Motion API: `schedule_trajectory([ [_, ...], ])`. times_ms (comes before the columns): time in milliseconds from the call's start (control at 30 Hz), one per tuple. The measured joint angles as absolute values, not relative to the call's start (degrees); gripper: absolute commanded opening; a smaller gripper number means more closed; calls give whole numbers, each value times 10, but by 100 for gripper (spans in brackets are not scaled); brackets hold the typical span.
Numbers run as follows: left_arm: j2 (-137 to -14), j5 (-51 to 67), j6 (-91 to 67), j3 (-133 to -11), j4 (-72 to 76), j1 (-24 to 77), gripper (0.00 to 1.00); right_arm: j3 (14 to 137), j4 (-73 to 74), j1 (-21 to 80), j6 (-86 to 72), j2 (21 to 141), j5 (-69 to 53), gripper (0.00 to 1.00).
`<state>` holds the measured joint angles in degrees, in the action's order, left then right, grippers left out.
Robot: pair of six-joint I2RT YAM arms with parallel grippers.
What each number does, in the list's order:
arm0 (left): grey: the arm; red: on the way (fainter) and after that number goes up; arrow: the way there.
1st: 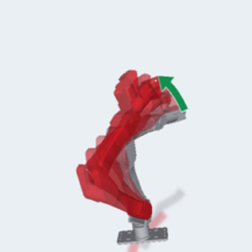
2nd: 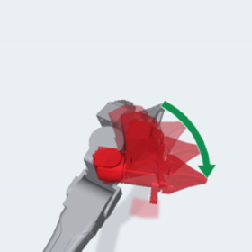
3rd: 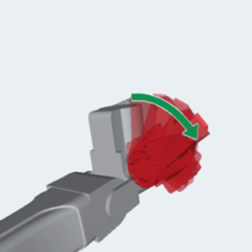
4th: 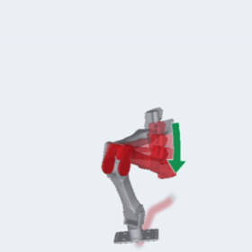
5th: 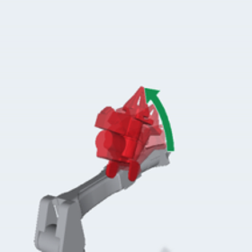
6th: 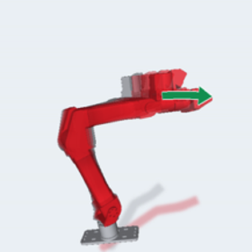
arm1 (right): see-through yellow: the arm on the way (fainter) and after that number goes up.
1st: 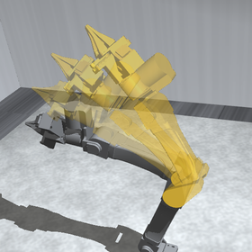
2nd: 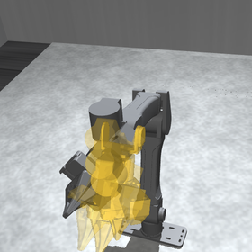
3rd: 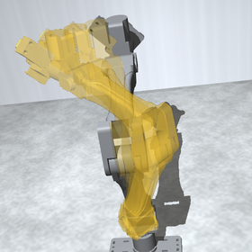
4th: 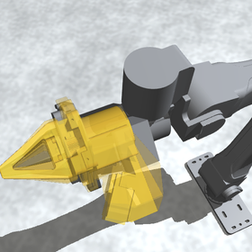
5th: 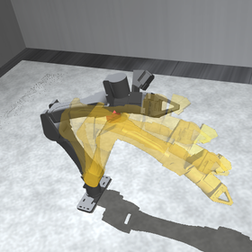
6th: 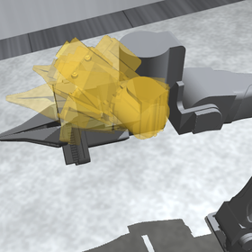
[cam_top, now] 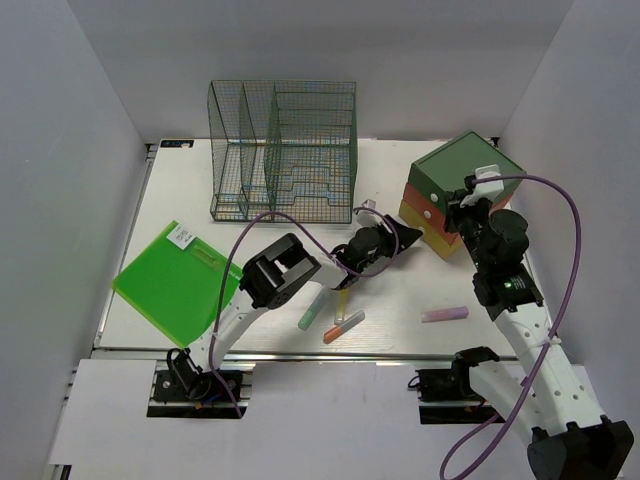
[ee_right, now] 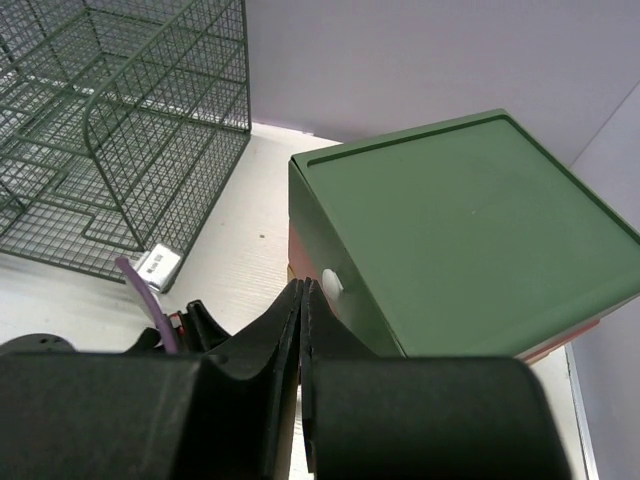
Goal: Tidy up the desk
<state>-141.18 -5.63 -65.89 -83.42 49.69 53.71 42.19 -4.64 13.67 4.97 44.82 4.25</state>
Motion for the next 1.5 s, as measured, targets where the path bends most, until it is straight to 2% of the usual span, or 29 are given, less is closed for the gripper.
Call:
schedule_trajectory([
  [400,-1469,-91,-734,-887,547,533,57,413,-51,145,64,446,39,4],
  [1000,-1486,-69,-761,-936,499,530,47,413,-58,148,67,444,39,4],
  [1233,-1498,-53,-775,-945,505,530,41,404,-62,148,67,444,39,4],
  [1500,-1498,-49,-781,-945,509,529,28,404,-62,148,69,444,38,4],
])
